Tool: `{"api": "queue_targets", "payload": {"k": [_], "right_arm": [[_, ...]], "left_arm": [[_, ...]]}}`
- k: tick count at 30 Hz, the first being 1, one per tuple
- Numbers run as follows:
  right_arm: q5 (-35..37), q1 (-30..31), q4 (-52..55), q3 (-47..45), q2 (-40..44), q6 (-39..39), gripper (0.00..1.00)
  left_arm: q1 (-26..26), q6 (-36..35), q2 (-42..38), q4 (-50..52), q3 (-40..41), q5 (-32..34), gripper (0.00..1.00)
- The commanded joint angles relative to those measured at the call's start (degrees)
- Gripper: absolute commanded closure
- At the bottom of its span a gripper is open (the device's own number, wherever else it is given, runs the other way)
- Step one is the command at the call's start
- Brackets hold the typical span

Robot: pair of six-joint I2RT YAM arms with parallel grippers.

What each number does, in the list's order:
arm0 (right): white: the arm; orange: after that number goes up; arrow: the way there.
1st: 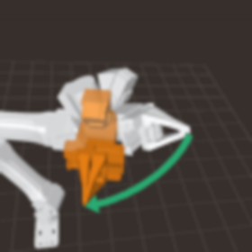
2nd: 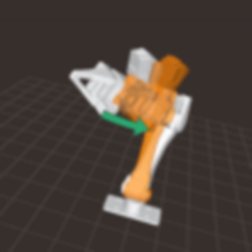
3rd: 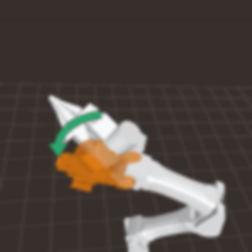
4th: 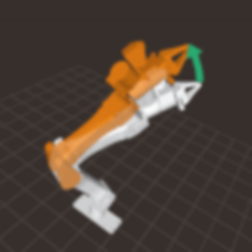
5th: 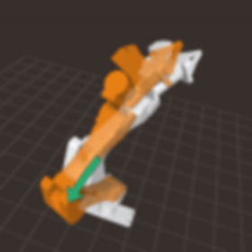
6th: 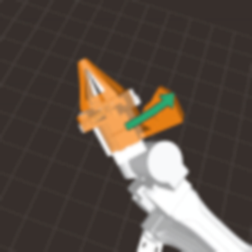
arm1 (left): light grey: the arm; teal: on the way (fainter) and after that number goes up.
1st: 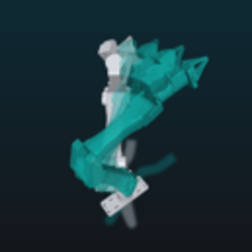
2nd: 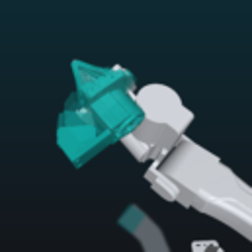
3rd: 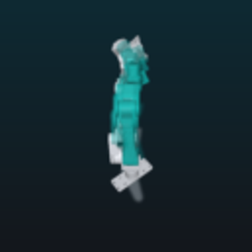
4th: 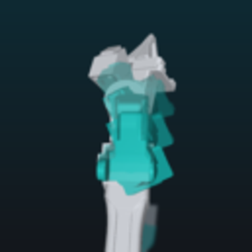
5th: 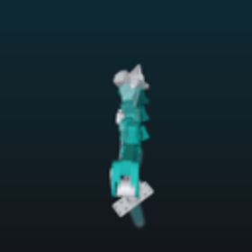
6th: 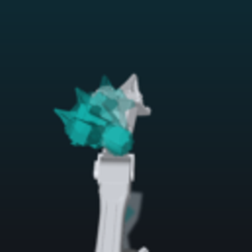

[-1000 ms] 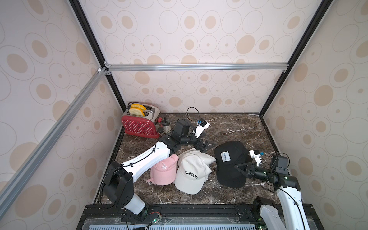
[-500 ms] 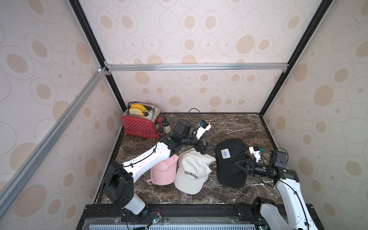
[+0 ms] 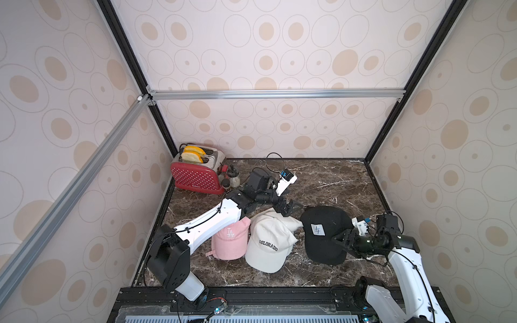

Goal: Stack the baseball caps by color
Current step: Place the baseball cap on the baseball cap.

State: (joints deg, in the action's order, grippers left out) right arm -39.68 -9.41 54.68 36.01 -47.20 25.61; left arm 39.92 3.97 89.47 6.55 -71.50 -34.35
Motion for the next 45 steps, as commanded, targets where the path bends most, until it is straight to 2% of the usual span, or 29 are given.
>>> {"api": "queue_targets", "payload": {"k": [1, 2, 3, 5, 7, 11, 13, 18, 21, 23, 29, 33, 38, 42, 45], "right_arm": [[13.7, -0.3, 2.7, 4.9, 6.2, 2.8, 0.3], [17.7, -0.3, 2.7, 6.3, 8.4, 3.4, 0.13], [20.4, -0.3, 2.4, 7.3, 10.3, 3.5, 0.0], [24.2, -0.2, 3.3, 10.1, 10.2, 2.1, 0.0], [22.7, -0.2, 2.2, 11.0, 9.3, 1.2, 0.0], [6.2, -0.1, -6.4, 9.4, 8.1, 2.5, 0.0], [2.0, 0.0, -6.8, 10.0, 7.1, 2.9, 0.0], [-2.9, 0.2, 4.7, 15.6, 5.3, -2.4, 0.0], [-14.0, 0.3, 9.7, 14.4, 1.0, -3.6, 0.0], [-18.8, 0.9, 6.0, 11.3, -0.8, -2.0, 0.0], [-13.1, 2.7, -4.0, 7.5, -5.2, 1.0, 0.0], [-1.9, 4.4, -7.3, 8.6, -8.3, -0.6, 0.0], [1.1, 5.4, -13.8, 6.6, -12.8, 0.3, 0.0], [8.6, 5.8, -16.2, 3.8, -15.3, -1.0, 0.0], [10.3, 5.8, -17.9, 2.0, -16.6, -0.8, 0.0]], "left_arm": [[0.2, -1.3, 0.4, 0.8, -2.3, 0.3, 0.01], [0.2, -1.3, 0.4, 0.8, -2.3, 0.3, 0.01], [0.2, -1.5, 0.4, 0.7, -2.2, 0.4, 0.01], [0.2, -1.5, 0.4, 0.7, -2.2, 0.5, 0.01], [0.2, -1.6, 0.5, 0.7, -2.2, 0.5, 0.01], [0.2, -1.7, 0.5, 0.9, -2.2, 0.9, 0.01], [0.2, -1.8, 0.6, 1.1, -2.3, 1.6, 0.01], [0.2, -2.9, 1.1, 2.5, -2.9, 2.9, 0.01], [0.2, -2.9, 1.7, 2.7, -3.1, 3.3, 0.01], [0.2, -2.8, 1.7, 2.4, -3.0, 3.4, 0.01], [0.2, -3.3, 1.0, 4.0, -3.4, 4.0, 0.01], [0.2, -3.3, 1.3, 4.1, -3.3, 4.2, 0.01], [0.2, -3.6, 1.3, 4.3, -3.4, 4.5, 0.01], [0.2, -4.0, 1.6, 4.5, -3.2, 5.0, 0.01], [0.2, -4.3, 1.7, 4.9, -3.4, 5.2, 0.01]]}}
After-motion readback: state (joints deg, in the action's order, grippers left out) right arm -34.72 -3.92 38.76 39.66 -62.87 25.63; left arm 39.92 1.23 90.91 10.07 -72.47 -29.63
